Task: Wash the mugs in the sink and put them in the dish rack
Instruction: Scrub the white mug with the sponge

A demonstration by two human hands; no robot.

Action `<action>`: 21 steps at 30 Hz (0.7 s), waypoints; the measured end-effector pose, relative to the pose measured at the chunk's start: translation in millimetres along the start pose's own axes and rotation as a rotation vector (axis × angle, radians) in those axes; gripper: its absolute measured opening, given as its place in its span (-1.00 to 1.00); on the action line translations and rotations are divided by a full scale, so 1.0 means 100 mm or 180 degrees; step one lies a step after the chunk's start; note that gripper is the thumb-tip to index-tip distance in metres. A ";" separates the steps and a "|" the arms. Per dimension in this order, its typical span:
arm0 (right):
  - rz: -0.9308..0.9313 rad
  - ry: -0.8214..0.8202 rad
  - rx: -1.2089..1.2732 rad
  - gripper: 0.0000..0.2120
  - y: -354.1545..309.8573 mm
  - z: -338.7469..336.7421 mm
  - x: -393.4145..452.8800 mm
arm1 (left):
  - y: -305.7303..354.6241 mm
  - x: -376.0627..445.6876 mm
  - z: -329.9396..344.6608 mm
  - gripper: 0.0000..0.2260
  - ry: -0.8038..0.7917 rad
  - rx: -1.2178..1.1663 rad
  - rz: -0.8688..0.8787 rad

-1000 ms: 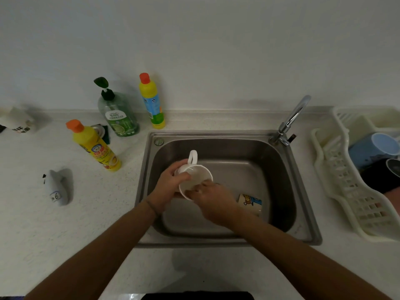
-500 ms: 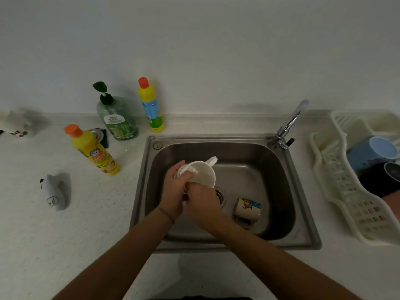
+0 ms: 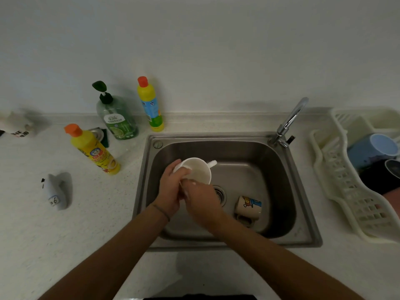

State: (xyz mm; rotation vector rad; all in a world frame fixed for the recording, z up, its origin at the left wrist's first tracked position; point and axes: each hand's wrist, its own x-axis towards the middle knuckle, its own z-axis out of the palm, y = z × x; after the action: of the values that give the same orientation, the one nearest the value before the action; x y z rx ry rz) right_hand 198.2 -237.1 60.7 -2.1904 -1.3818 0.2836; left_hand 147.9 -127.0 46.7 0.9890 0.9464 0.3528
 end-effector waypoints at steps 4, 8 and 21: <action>-0.0744 -0.0200 -0.1026 -0.68 0.29 -0.11 -0.06 | 0.06 0.06 -0.03 -0.59 -0.0234 0.0018 -0.0122; 0.0348 0.0200 0.0056 -0.78 -0.02 0.06 -0.06 | 0.06 0.04 0.11 -0.60 0.0010 0.0151 -0.0070; -0.0604 -0.0181 -0.0656 -0.64 0.23 -0.09 -0.15 | -0.01 0.00 -0.06 -0.60 -0.0113 0.0081 -0.0021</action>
State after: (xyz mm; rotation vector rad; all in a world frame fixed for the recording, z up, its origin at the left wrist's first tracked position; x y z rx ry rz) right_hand 213.4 -260.6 54.8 -2.2062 -1.7040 0.1396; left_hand 142.8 -124.2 45.1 1.0119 0.9238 0.3175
